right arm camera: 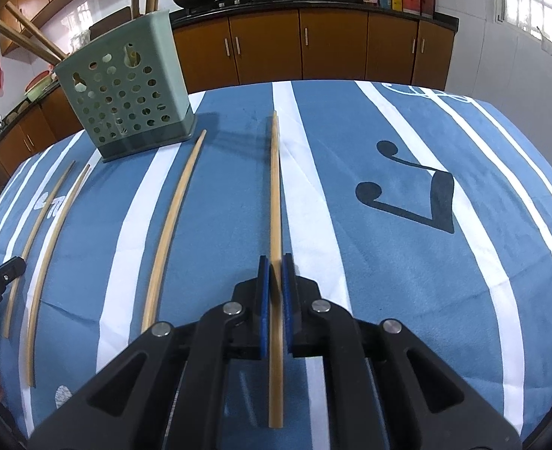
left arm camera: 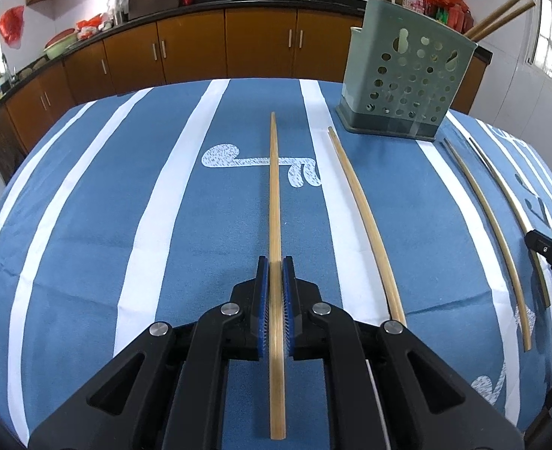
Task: Organize utensils
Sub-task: 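Grasp a chopstick with the left tool while the right tool grasps another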
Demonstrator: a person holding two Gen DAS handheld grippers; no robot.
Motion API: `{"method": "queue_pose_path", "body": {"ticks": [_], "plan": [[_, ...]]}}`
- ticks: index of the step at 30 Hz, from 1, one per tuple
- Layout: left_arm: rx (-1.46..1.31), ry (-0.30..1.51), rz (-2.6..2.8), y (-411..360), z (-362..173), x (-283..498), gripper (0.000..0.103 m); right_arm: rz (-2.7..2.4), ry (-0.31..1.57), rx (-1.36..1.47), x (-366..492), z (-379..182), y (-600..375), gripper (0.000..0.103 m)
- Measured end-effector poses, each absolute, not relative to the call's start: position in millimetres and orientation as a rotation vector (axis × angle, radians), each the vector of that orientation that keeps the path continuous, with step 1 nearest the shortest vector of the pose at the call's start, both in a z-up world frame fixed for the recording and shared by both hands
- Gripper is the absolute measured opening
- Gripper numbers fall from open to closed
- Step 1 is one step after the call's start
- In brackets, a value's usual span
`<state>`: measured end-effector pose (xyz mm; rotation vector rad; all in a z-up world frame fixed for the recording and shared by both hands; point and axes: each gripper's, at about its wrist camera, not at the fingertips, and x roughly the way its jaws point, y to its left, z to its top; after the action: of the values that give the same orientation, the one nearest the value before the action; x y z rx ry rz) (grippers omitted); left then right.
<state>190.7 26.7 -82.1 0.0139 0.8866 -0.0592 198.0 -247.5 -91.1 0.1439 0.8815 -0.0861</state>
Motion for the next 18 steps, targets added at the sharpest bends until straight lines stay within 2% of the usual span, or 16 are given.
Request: {"method": "queue_pose_path", "body": {"ticks": [18], "plan": [[-0.028, 0.887, -0.071, 30.1, -82.3, 191.7, 0.009, -0.092, 0.883, 0.129, 198.6, -91.5, -246.0, 0.009]]}}
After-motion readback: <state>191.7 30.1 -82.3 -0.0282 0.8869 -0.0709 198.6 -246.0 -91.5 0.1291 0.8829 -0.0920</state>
